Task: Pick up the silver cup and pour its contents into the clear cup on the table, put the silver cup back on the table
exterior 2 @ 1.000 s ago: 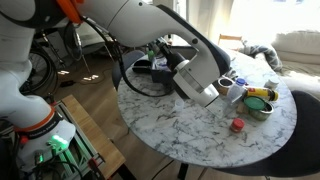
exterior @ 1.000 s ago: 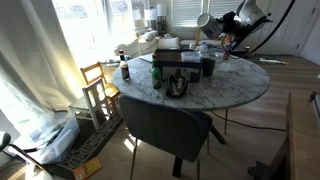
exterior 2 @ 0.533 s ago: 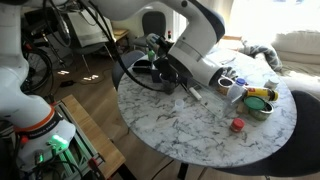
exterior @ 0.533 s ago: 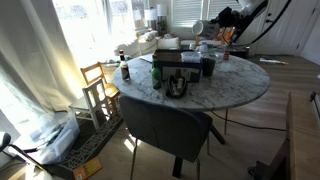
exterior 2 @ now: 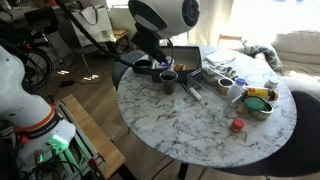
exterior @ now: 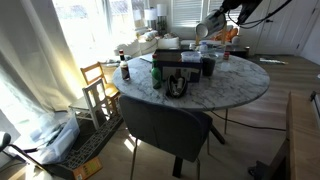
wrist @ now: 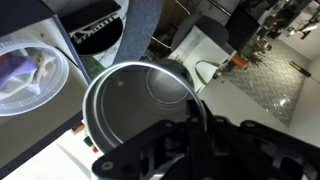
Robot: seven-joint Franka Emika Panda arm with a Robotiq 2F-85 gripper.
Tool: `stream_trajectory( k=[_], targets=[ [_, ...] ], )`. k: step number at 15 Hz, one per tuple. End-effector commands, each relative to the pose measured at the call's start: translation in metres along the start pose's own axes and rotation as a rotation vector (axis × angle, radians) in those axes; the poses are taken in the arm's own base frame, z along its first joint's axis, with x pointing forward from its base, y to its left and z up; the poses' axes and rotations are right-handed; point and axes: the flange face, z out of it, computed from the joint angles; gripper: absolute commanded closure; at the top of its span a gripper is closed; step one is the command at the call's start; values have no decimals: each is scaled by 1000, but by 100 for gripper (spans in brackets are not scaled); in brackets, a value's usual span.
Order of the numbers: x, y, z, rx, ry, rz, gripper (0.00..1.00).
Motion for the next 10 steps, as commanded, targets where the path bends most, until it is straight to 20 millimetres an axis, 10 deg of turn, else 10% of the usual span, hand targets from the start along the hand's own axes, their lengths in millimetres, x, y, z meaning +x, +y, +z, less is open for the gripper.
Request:
stream_trajectory(
  k=[1, 10],
  targets=[
    [-7, -61, 32, -174, -93, -67, 99],
    [12, -141, 111, -651, -171, -201, 99]
  ],
)
